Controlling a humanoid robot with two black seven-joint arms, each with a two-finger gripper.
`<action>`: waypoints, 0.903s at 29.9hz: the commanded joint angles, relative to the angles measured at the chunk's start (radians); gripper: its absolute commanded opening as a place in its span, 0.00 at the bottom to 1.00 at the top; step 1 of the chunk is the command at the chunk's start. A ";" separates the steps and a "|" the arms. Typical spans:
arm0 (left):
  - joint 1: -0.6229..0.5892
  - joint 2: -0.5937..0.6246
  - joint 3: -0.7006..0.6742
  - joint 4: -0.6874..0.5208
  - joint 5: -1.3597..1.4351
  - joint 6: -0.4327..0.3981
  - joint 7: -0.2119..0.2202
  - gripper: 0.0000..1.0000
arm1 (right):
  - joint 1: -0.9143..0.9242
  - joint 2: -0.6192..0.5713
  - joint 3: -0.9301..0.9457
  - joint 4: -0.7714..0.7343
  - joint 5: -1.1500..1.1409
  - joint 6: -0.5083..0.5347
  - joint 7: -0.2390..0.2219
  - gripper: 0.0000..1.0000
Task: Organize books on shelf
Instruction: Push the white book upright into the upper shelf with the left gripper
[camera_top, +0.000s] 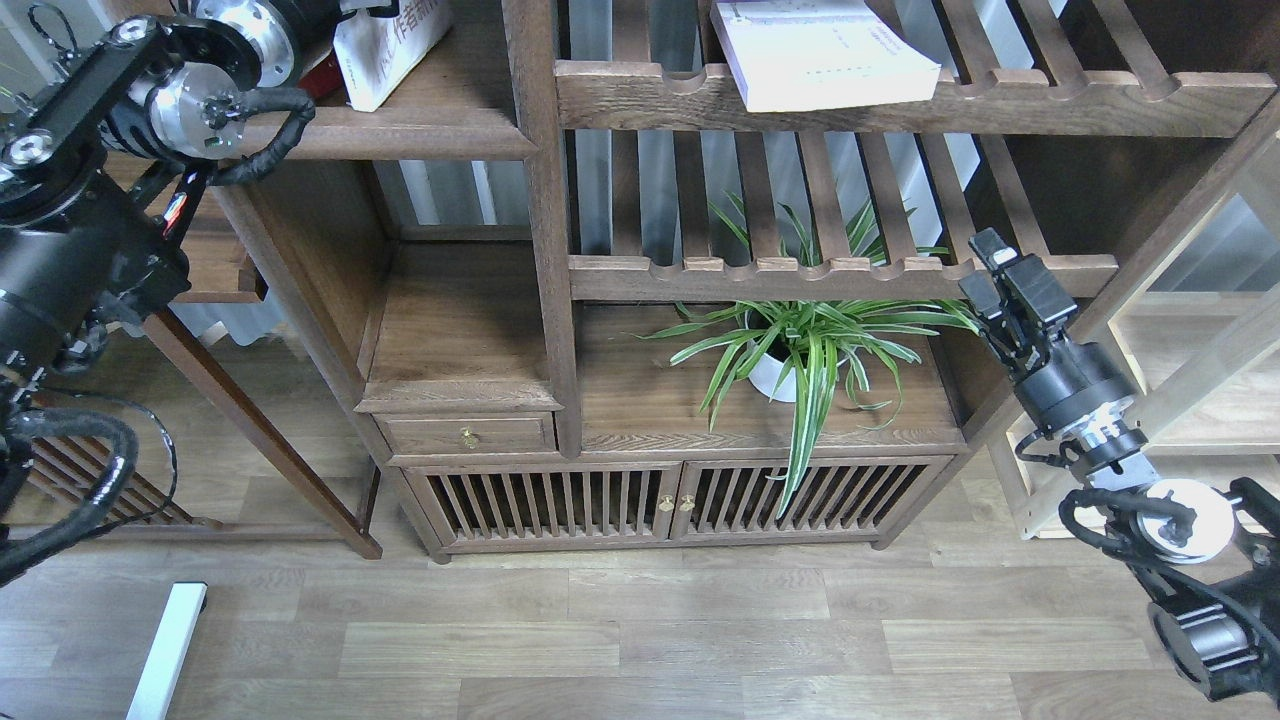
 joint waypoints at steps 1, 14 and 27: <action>-0.018 0.008 -0.003 0.004 0.000 0.001 0.009 0.33 | -0.005 -0.008 0.000 0.000 0.000 0.000 0.000 0.84; -0.055 0.059 -0.020 -0.003 -0.020 0.001 0.014 0.33 | -0.005 -0.009 -0.008 0.003 -0.002 0.000 -0.003 0.83; -0.154 0.082 -0.022 0.004 -0.044 0.003 0.034 0.37 | -0.005 -0.009 -0.017 0.005 -0.006 0.000 -0.005 0.83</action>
